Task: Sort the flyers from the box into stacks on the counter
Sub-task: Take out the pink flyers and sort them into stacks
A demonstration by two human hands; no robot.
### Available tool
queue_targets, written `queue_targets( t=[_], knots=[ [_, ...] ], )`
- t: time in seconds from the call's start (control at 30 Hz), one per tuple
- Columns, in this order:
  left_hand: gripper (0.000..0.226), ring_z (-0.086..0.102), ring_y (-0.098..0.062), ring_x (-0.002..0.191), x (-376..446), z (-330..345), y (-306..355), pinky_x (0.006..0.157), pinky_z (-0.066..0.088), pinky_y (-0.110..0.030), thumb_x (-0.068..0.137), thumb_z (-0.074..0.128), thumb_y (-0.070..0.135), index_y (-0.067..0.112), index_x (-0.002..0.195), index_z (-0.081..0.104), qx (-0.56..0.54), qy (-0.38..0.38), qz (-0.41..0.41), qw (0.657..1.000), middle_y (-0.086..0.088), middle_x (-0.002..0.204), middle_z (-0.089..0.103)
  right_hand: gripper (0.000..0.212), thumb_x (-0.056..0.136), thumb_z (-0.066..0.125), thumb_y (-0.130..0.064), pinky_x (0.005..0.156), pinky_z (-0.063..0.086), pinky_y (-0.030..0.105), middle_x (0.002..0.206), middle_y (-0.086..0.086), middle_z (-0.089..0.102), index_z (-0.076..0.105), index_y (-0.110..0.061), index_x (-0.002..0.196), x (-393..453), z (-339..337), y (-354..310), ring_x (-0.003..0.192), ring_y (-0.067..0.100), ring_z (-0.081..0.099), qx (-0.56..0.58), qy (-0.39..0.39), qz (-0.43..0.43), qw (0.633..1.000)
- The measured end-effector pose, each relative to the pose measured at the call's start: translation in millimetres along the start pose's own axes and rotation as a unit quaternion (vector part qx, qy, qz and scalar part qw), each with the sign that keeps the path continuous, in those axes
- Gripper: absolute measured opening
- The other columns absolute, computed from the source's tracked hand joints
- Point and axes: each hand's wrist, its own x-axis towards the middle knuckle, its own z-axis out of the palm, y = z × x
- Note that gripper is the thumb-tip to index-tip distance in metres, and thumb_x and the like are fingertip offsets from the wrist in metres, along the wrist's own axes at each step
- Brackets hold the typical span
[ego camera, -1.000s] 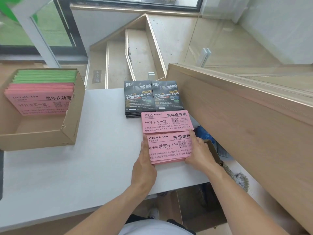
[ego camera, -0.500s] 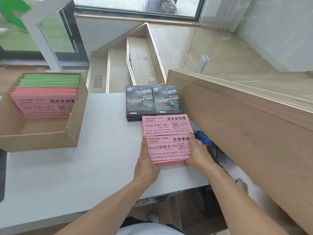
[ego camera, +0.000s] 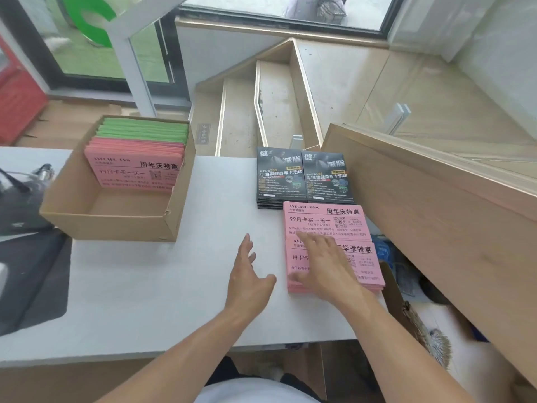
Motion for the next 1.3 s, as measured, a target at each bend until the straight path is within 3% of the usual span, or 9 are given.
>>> queue_targets(
  t=[0.1,0.27,0.5,0.67,0.87,1.0,1.13,1.23,1.3],
  knots=[
    [0.094,0.044,-0.008,0.138,1,-17,-6,0.089,0.035,-0.008,0.085,0.069,0.0,0.034,0.157,0.021,-0.008,0.006,-0.006,1.0,0.011,0.157,0.037,0.084,0.09,0.062,-0.061,0.12,0.023,0.039,0.164,-0.001,0.024,0.025,-0.028,0.158,9,10,-13,0.149,0.021,0.019,0.002,-0.014,0.019,1.0],
    [0.089,0.047,-0.007,0.134,8,-40,-14,0.1,0.036,-0.02,0.085,0.072,0.003,0.034,0.154,0.027,-0.014,0.014,-0.003,1.0,0.012,0.152,0.042,0.081,0.089,0.063,-0.056,0.114,0.03,0.04,0.162,-0.004,0.027,0.026,-0.029,0.156,8,19,-23,0.145,0.021,0.025,-0.016,-0.012,0.071,0.997],
    [0.087,0.048,-0.007,0.133,15,-49,-14,0.103,0.036,-0.021,0.085,0.073,0.005,0.033,0.153,0.028,-0.022,-0.004,0.013,1.0,0.012,0.15,0.044,0.079,0.093,0.062,-0.049,0.114,0.03,0.037,0.158,-0.007,0.031,0.021,-0.027,0.157,6,20,-33,0.142,0.019,0.028,-0.025,0.01,0.086,0.996],
    [0.083,0.047,-0.003,0.133,15,-56,-11,0.11,0.037,-0.023,0.087,0.073,0.009,0.036,0.153,0.029,-0.024,-0.007,0.04,0.999,0.016,0.15,0.043,0.078,0.092,0.062,-0.056,0.115,0.029,0.036,0.157,-0.005,0.032,0.026,-0.028,0.156,8,23,-41,0.144,0.018,0.027,-0.008,0.039,0.097,0.994],
    [0.059,0.058,-0.001,0.123,11,-91,19,0.108,0.048,-0.029,0.09,0.071,0.007,0.034,0.138,0.051,-0.056,0.053,0.167,0.983,0.025,0.134,0.058,0.055,0.096,0.064,-0.041,0.108,0.034,0.028,0.142,-0.014,0.049,0.045,-0.033,0.147,31,12,-98,0.135,0.01,0.038,0.104,0.106,-0.022,0.989],
    [0.058,0.063,-0.006,0.12,24,-150,35,0.101,0.048,-0.021,0.089,0.069,-0.003,0.026,0.137,0.054,-0.061,0.129,0.259,0.955,0.021,0.124,0.066,0.048,0.096,0.066,-0.033,0.104,0.035,0.023,0.134,-0.015,0.056,0.052,-0.032,0.142,59,4,-163,0.131,0.009,0.046,0.149,0.116,-0.1,0.977],
    [0.056,0.059,-0.003,0.123,62,-228,34,0.101,0.042,-0.012,0.089,0.068,0.0,0.025,0.137,0.054,0.01,0.225,0.281,0.933,0.017,0.126,0.066,0.038,0.096,0.064,-0.024,0.1,0.041,0.024,0.128,-0.014,0.062,0.06,-0.028,0.134,102,-6,-226,0.116,0.01,0.054,0.191,0.134,-0.156,0.96],
    [0.051,0.054,-0.008,0.127,107,-290,23,0.113,0.036,-0.023,0.087,0.072,0.009,0.024,0.134,0.058,0.183,0.263,0.26,0.911,0.01,0.132,0.063,0.024,0.095,0.06,-0.015,0.099,0.042,0.026,0.129,-0.011,0.065,0.07,-0.025,0.114,144,-13,-264,0.118,0.014,0.055,0.167,0.134,-0.185,0.959],
    [0.05,0.045,-0.019,0.137,136,-325,18,0.121,0.027,-0.034,0.086,0.074,0.015,0.02,0.133,0.06,0.314,0.248,0.234,0.886,0.002,0.141,0.057,0.026,0.096,0.057,-0.013,0.107,0.037,0.029,0.142,-0.007,0.058,0.069,-0.023,0.116,172,-15,-282,0.13,0.019,0.049,0.107,0.109,-0.205,0.967]
  ],
)
